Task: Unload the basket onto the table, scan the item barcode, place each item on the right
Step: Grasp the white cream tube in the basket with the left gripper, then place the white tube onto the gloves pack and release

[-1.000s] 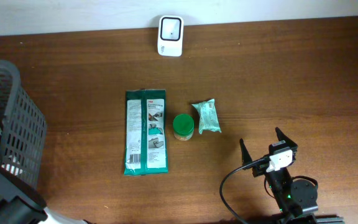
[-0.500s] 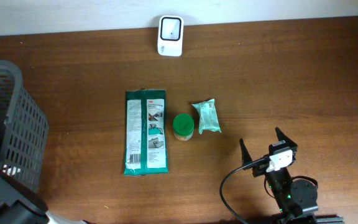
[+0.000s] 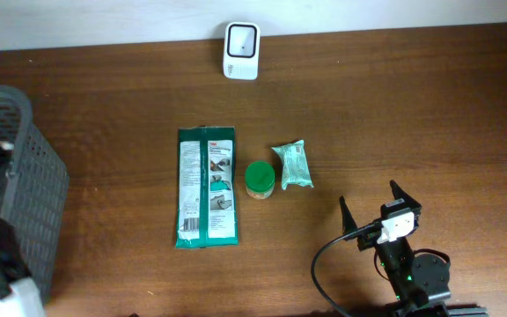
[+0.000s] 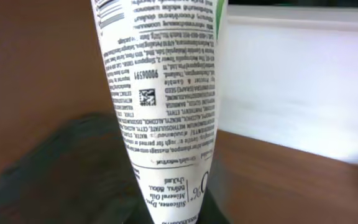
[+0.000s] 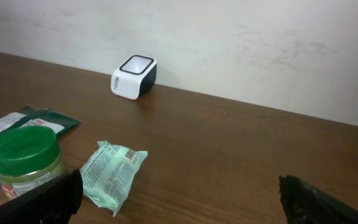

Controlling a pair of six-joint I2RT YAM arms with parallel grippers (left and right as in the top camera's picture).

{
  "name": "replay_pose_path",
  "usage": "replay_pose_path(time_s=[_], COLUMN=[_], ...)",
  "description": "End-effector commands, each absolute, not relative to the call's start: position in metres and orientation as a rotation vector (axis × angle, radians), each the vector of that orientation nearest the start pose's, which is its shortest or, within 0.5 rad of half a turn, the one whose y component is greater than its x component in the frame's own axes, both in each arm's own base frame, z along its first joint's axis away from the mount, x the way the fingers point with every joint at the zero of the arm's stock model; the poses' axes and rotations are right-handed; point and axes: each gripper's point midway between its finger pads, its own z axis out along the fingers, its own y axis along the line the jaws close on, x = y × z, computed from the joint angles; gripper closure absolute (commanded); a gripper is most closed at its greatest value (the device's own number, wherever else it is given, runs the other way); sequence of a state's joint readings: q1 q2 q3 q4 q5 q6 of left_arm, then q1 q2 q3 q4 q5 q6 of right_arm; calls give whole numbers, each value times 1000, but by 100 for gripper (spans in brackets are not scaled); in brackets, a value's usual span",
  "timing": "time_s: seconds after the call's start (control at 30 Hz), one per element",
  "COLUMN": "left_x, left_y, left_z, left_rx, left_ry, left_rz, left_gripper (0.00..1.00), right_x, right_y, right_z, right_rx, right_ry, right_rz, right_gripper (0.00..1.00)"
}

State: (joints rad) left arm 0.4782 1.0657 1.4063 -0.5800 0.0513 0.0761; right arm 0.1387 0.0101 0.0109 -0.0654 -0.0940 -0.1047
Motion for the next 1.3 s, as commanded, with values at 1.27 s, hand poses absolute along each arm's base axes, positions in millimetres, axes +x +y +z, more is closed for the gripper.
replay_pose_path(time_s=[1.27], left_x=[291], left_y=[-86], left_z=[25], left_rx=[186], left_ry=[3108], left_rz=[-145], left_gripper=[100], right_x=[240], right_y=[52], right_z=[158], right_rx=[-271], right_ry=[1617], right_rz=[115], right_gripper=[2])
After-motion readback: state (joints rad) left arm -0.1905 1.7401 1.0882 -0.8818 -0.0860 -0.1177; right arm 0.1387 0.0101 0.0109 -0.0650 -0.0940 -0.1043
